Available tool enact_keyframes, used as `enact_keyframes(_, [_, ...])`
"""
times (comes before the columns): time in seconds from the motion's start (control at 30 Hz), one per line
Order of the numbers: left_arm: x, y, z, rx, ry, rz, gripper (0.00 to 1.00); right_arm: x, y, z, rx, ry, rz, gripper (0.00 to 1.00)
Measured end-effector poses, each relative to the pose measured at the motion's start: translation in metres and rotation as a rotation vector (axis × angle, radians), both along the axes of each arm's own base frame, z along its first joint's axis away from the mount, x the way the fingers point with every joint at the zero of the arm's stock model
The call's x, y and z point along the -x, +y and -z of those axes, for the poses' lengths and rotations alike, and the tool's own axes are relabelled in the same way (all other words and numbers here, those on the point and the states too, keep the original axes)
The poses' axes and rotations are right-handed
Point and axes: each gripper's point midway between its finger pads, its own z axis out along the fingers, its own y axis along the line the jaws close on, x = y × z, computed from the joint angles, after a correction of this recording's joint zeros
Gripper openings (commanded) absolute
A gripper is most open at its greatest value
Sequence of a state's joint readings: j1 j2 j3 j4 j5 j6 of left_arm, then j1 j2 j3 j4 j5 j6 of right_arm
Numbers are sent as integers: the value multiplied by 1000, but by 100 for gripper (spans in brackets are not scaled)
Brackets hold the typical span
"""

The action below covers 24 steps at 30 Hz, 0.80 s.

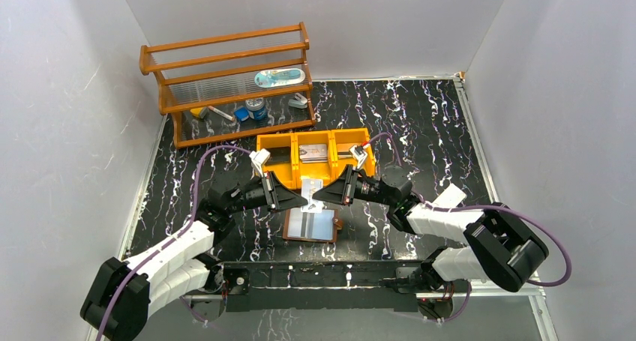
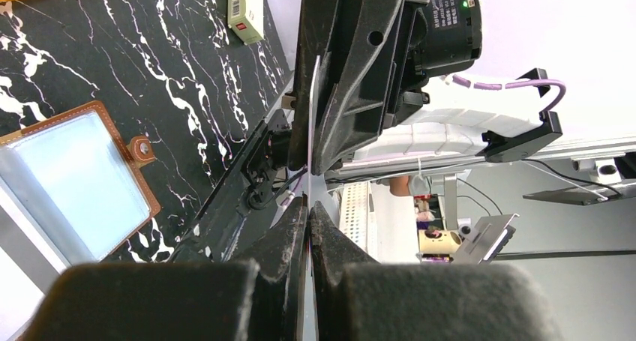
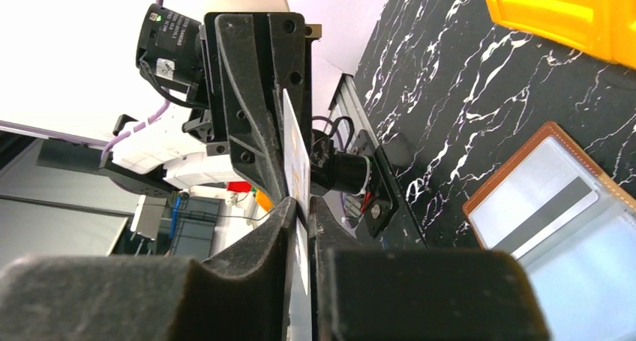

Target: Take the credit cards out of the card holder

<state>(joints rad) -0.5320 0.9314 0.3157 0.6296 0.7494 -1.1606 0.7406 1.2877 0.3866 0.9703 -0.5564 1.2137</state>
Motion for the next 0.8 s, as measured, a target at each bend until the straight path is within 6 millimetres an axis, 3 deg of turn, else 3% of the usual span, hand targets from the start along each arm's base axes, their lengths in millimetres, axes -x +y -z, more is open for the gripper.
enact_keyframes(0.17, [2, 1, 5, -7, 12, 1, 23, 2, 0, -3, -18, 0, -13, 3])
enact_keyframes(0.4, [-1, 11, 14, -91, -16, -68, 77, 1, -2, 4, 15, 9, 4, 0])
enact_keyframes(0.57, [-12, 24, -2, -205, -112, -149, 94, -3, -8, 12, 74, 0, 53, 0])
enact_keyframes(0.7, [-26, 45, -11, -380, -183, -242, 98, -9, -15, 27, 169, -11, 107, 0])
enact_keyframes(0.8, [-36, 70, -29, -497, -279, -345, 98, -20, -23, 41, 281, -30, 166, 0])
